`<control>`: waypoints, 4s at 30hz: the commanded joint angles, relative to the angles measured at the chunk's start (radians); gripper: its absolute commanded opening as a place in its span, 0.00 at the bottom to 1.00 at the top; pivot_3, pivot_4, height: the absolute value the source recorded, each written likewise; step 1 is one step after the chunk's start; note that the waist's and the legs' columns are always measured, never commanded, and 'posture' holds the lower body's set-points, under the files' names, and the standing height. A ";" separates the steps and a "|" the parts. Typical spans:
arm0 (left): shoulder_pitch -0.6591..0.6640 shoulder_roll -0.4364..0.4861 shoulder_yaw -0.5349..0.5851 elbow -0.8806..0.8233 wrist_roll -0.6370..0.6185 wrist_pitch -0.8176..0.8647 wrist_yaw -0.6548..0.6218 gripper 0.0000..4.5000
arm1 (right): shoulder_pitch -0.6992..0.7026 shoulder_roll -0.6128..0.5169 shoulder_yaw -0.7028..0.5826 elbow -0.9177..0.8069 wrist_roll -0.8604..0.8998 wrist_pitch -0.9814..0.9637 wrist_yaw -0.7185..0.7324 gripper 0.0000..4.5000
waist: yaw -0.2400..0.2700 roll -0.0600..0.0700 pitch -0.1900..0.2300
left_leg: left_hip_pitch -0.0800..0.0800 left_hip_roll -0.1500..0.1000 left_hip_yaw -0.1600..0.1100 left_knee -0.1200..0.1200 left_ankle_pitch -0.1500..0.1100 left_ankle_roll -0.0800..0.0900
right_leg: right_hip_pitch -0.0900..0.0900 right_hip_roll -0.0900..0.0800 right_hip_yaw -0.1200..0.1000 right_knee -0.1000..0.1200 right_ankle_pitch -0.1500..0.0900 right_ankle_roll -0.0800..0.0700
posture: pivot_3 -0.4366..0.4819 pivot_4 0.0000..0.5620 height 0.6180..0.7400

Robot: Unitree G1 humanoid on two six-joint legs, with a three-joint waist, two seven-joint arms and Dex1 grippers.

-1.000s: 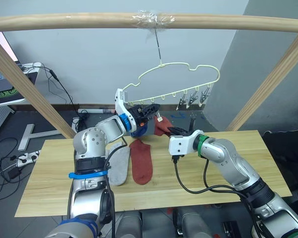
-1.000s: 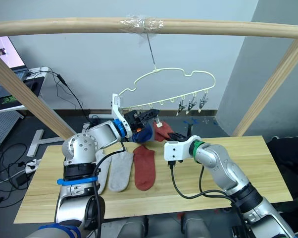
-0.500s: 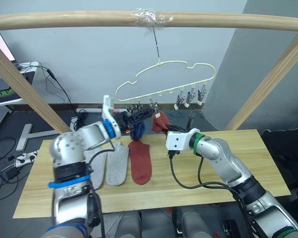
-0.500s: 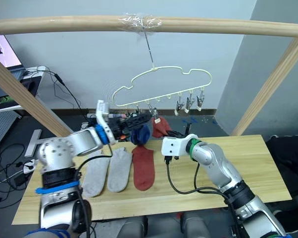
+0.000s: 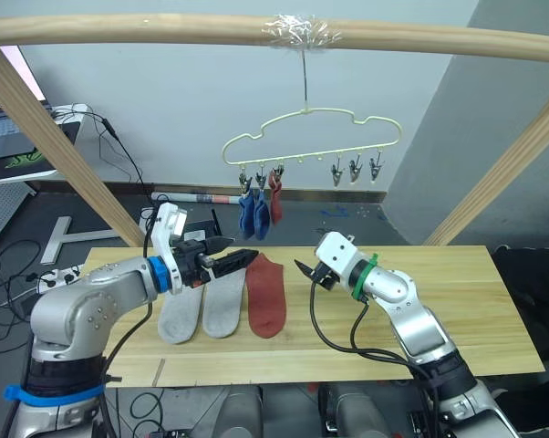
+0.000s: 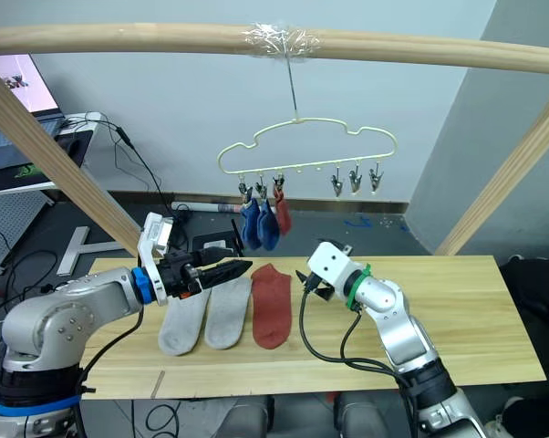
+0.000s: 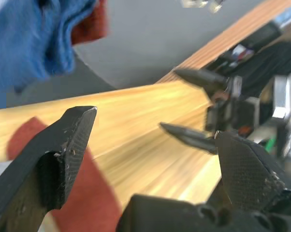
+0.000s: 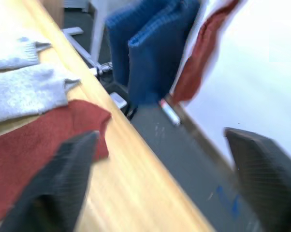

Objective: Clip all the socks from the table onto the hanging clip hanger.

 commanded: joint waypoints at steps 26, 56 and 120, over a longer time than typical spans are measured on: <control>-0.074 -0.077 -0.097 0.033 0.255 -0.508 -0.078 1.00 | -0.281 0.247 -0.174 -0.011 0.125 0.226 -0.408 0.46 | -0.023 0.001 0.000 | -0.004 0.002 0.004 -0.001 0.000 0.001 | -0.007 0.002 0.002 0.003 0.000 -0.001 | 0.70 0.32 1.00; -0.134 -0.112 -0.092 0.017 0.243 -0.511 -0.033 1.00 | -0.455 0.277 -0.193 0.223 0.220 0.116 -0.447 0.46 | -0.023 0.001 0.000 | -0.004 0.002 0.003 -0.002 0.000 0.001 | -0.007 0.003 0.001 0.003 0.001 -0.003 | 0.71 0.36 1.00; -0.054 -0.352 -0.432 0.737 0.767 -0.494 0.216 0.80 | -0.356 0.133 -0.198 -0.006 0.327 0.400 -0.393 0.00 | -0.031 0.006 0.001 | -0.001 0.002 0.003 -0.001 0.000 0.001 | -0.003 0.003 0.001 0.003 0.000 0.000 | 0.59 0.35 1.00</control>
